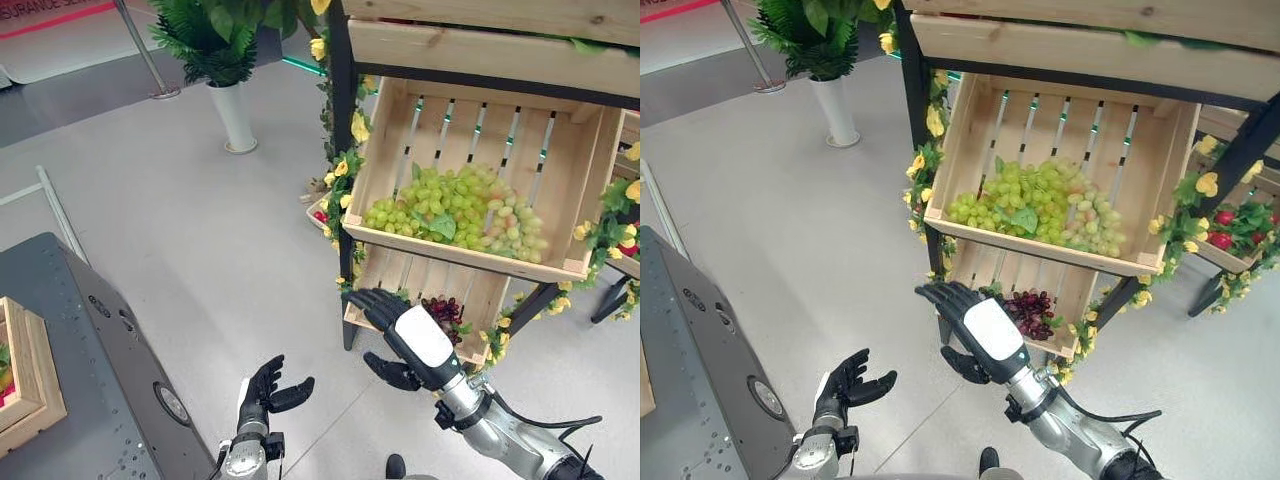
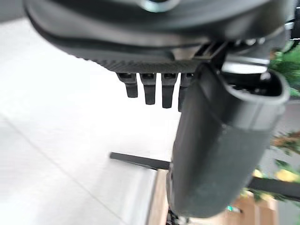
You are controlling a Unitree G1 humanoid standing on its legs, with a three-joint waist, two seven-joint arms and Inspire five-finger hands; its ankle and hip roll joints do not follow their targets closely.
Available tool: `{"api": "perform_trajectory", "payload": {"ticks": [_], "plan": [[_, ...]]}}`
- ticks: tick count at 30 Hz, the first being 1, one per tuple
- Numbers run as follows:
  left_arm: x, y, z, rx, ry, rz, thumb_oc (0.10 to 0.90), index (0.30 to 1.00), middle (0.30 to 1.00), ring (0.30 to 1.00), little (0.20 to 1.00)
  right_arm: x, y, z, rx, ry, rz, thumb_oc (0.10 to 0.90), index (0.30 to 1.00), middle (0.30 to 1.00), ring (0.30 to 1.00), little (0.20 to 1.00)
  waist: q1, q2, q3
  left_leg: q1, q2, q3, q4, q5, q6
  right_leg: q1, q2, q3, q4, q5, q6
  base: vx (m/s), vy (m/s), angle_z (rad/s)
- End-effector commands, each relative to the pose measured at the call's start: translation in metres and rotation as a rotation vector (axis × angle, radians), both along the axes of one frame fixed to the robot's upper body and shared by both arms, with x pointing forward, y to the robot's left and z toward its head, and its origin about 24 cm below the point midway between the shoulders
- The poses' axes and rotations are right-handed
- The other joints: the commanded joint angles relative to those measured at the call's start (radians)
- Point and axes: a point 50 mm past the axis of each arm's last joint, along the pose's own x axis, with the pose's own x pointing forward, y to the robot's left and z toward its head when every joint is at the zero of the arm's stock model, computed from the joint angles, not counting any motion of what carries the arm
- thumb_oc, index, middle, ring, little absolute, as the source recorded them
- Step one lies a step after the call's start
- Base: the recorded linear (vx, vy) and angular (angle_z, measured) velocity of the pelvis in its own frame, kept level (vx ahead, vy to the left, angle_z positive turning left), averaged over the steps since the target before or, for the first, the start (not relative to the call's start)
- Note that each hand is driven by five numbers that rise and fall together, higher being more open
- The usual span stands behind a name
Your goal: Pick up the fruits from the basket on one side to the basket on the other side
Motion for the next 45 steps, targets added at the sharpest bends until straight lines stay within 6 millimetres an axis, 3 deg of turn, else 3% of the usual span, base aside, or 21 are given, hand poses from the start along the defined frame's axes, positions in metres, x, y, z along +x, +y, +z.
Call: {"api": "perform_trajectory", "payload": {"ticks": [1, 8, 16, 21, 22, 24, 25, 28, 31, 33, 34, 36, 39, 40, 41, 45], "plan": [[0.045, 0.002, 0.02, 0.048, -0.129, -0.081, 0.8, 0.9, 0.9, 0.9, 0.9, 0.023, 0.012, 0.014, 0.133, 0.027, -0.034, 0.8, 0.9, 0.9, 0.9, 0.9, 0.011, -0.034, 0.014, 0.024, -0.08, -0.027, 0.009, -0.116, 0.076, 0.088, -0.011, -0.035, 0.008, -0.095, 0.019, 0.01, -0.024, 0.16], [0.038, -0.001, 0.008, 0.06, -0.046, -0.126, 0.8, 0.9, 0.9, 0.9, 0.9, 0.019, 0.006, -0.024, 0.064, 0.262, -0.121, 0.8, 0.9, 0.9, 0.9, 0.9, 0.019, -0.038, 0.012, 0.017, -0.088, -0.042, 0.009, -0.111, 0.074, 0.09, -0.014, -0.045, 0.008, -0.092, 0.02, 0.0, -0.005, 0.06], [0.02, -0.016, -0.015, 0.027, 0.17, -0.349, 0.8, 0.9, 0.9, 0.9, 0.9, 0.006, -0.003, -0.08, -0.03, 0.685, -0.281, 0.8, 0.9, 0.9, 0.9, 0.9, 0.034, -0.035, 0.021, 0.01, -0.099, -0.079, 0.009, -0.103, 0.081, 0.104, -0.022, -0.072, 0.025, -0.099, 0.014, 0.02, 0.011, 0.12], [0.01, -0.01, -0.022, 0.052, 0.249, -0.399, 0.8, 0.9, 0.9, 0.9, 0.9, 0.01, -0.008, -0.085, -0.001, 0.705, -0.375, 0.8, 0.9, 0.9, 0.9, 0.9, 0.027, -0.019, 0.037, 0.005, -0.103, -0.107, 0.009, -0.094, 0.099, 0.054, -0.033, -0.073, 0.179, -0.138, 0.016, 0.0, 0.004, 0.15], [0.012, -0.003, -0.021, 0.073, 0.255, -0.396, 0.8, 0.9, 0.9, 0.9, 0.9, 0.016, -0.008, -0.082, 0.024, 0.688, -0.398, 0.8, 0.9, 0.9, 0.9, 0.9, 0.015, -0.01, 0.062, -0.001, -0.104, -0.128, 0.009, -0.084, 0.111, -0.034, -0.043, -0.047, 0.354, -0.122, 0.034, -0.05, -0.077, 0.14], [0.014, 0.001, -0.02, 0.095, 0.263, -0.404, 0.8, 0.9, 0.9, 0.9, 0.9, 0.019, -0.009, -0.08, 0.029, 0.687, -0.422, 0.8, 0.9, 0.9, 0.9, 0.9, 0.0, -0.005, 0.076, -0.005, -0.102, -0.161, 0.009, -0.076, 0.118, -0.079, -0.039, 0.026, 0.424, -0.116, 0.032, -0.05, -0.195, 0.05], [0.017, 0.006, -0.019, 0.116, 0.27, -0.401, 0.8, 0.9, 0.9, 0.9, 0.9, 0.018, -0.011, -0.082, 0.047, 0.692, -0.456, 0.8, 0.9, 0.9, 0.9, 0.9, -0.016, 0.0, 0.085, -0.011, -0.098, -0.207, 0.009, -0.069, 0.124, -0.097, -0.04, 0.094, 0.421, -0.116, 0.024, -0.02, -0.323, 0.25], [0.023, 0.007, -0.017, 0.144, 0.277, -0.422, 0.8, 0.9, 0.9, 0.9, 0.9, 0.013, -0.017, -0.088, 0.061, 0.713, -0.495, 0.8, 0.9, 0.9, 0.9, 0.9, -0.038, 0.009, 0.083, -0.029, -0.082, -0.289, 0.009, -0.06, 0.119, -0.066, -0.027, 0.216, 0.319, -0.146, 0.008, -0.01, -0.416, 0.84], [0.019, 0.008, -0.024, 0.17, 0.415, -0.456, 0.8, 0.9, 0.9, 0.9, 0.9, 0.012, -0.018, -0.093, 0.084, 0.743, -0.512, 0.8, 0.9, 0.9, 0.9, 0.9, -0.036, -0.001, 0.066, -0.062, -0.037, -0.335, 0.009, -0.037, 0.078, -0.02, -0.013, 0.252, 0.232, -0.173, 0.005, -0.04, -0.622, 1.13], [0.011, 0.011, -0.03, 0.205, 0.492, -0.459, 0.8, 0.9, 0.9, 0.9, 0.9, 0.016, -0.013, -0.092, 0.054, 0.759, -0.479, 0.8, 0.9, 0.9, 0.9, 0.9, -0.02, -0.017, 0.063, -0.081, 0.002, -0.332, 0.009, -0.018, 0.044, 0.004, -0.012, 0.209, 0.198, -0.181, -0.007, -0.11, -0.701, 1.15], [0.006, 0.014, -0.031, 0.267, 0.505, -0.431, 0.8, 0.9, 0.9, 0.9, 0.9, 0.019, -0.009, -0.091, 0.013, 0.77, -0.433, 0.8, 0.9, 0.9, 0.9, 0.9, -0.022, -0.019, 0.075, -0.091, 0.053, -0.305, 0.018, 0.014, 0.02, -0.014, 0.009, 0.193, 0.233, -0.207, -0.032, -0.13, -0.566, 0.56], [0.009, 0.02, -0.028, 0.336, 0.463, -0.377, 0.8, 0.9, 0.9, 0.9, 0.9, 0.02, -0.01, -0.089, 0.002, 0.77, -0.423, 0.8, 0.9, 0.9, 0.9, 0.9, -0.029, -0.023, 0.086, -0.093, 0.084, -0.275, 0.033, 0.026, 0.009, -0.025, 0.026, 0.181, 0.258, -0.226, -0.059, -0.12, -0.48, 0.44], [0.022, 0.008, -0.022, 0.489, 0.376, -0.599, 0.8, 0.9, 0.9, 0.9, 0.9, 0.017, -0.028, -0.09, -0.01, 0.808, -0.525, 0.8, 0.9, 0.9, 0.9, 0.9, -0.04, -0.042, 0.108, -0.192, 0.09, -0.156, 0.183, 0.066, -0.014, 0.02, 0.026, 0.112, 0.237, -0.211, -0.085, -0.16, -0.37, 0.69], [0.029, -0.005, -0.019, 0.513, 0.327, -0.717, 0.8, 0.9, 0.9, 0.9, 0.9, 0.014, -0.041, -0.094, 0.008, 0.822, -0.589, 0.8, 0.9, 0.9, 0.9, 0.9, -0.04, -0.048, 0.114, -0.221, 0.075, -0.107, 0.261, 0.054, -0.011, 0.04, 0.018, 0.074, 0.212, -0.202, -0.09, -0.18, -0.314, 0.99], [0.032, -0.014, -0.019, 0.483, 0.326, -0.756, 0.8, 0.9, 0.9, 0.9, 0.9, 0.013, -0.049, -0.095, 0.003, 0.826, -0.607, 0.8, 0.9, 0.9, 0.9, 0.9, -0.041, -0.052, 0.115, -0.22, 0.052, -0.075, 0.356, -0.006, 0.0, 0.062, 0.007, 0.047, 0.184, -0.202, -0.09, -0.16, -0.256, 0.85], [0.026, -0.015, -0.022, 0.389, 0.35, -0.664, 0.8, 0.9, 0.9, 0.9, 0.9, 0.012, -0.051, -0.097, 0.005, 0.829, -0.613, 0.8, 0.9, 0.9, 0.9, 0.9, -0.048, -0.042, 0.095, -0.204, -0.05, -0.003, 0.622, -0.196, 0.059, 0.06, 0.015, 0.02, 0.129, -0.177, -0.079, -0.11, -0.089, 0.55]]}}
